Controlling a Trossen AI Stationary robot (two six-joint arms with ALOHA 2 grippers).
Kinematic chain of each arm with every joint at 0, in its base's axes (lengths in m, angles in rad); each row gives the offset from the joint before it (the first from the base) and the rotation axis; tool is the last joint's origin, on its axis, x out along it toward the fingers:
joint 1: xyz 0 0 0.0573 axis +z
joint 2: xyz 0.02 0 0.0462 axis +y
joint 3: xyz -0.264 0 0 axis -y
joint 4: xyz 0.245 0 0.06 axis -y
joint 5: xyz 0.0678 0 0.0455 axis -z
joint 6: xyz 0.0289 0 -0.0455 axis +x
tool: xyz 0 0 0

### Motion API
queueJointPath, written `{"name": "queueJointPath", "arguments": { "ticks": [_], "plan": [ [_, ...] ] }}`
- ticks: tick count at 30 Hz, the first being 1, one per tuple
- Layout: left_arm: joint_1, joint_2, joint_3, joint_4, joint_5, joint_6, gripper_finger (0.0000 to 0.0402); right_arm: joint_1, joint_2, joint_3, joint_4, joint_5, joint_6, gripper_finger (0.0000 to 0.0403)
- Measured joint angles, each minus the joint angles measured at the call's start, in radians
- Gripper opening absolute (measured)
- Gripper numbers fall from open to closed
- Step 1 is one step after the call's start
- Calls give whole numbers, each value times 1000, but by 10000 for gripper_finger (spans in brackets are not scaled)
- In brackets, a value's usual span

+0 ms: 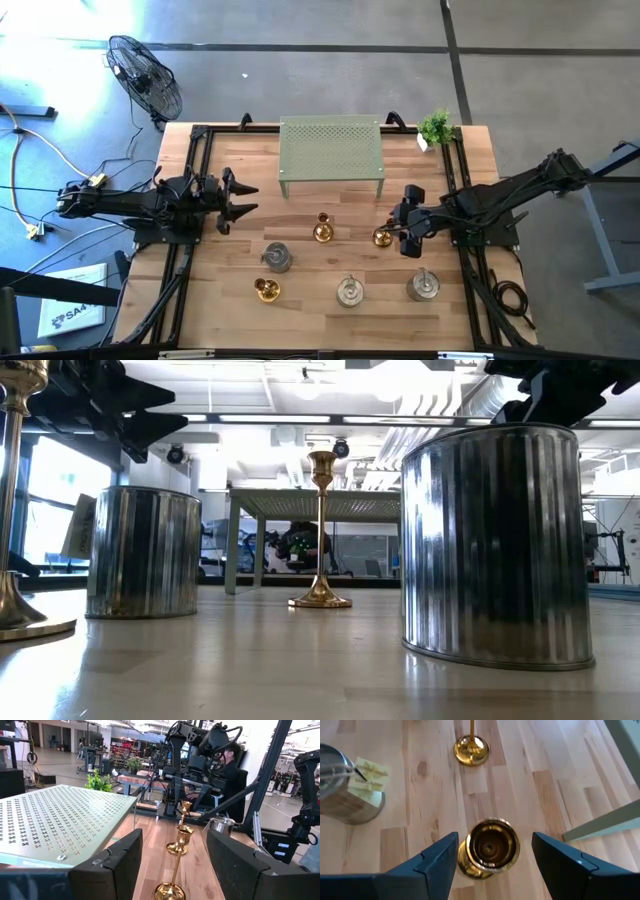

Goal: Pick & Place candle stick holders
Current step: Put the top right gold candle holder on the shelf

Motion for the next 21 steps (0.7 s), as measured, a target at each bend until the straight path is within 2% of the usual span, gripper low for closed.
{"name": "queueJointPath", "arguments": {
  "ticks": [11,21],
  "plan": [
    [0,0,0,0,0,-3,218,0,1,0,-5,1,-1,243],
    [0,0,0,0,1,-3,218,0,1,0,-26,-1,-1,184]
  ]
}}
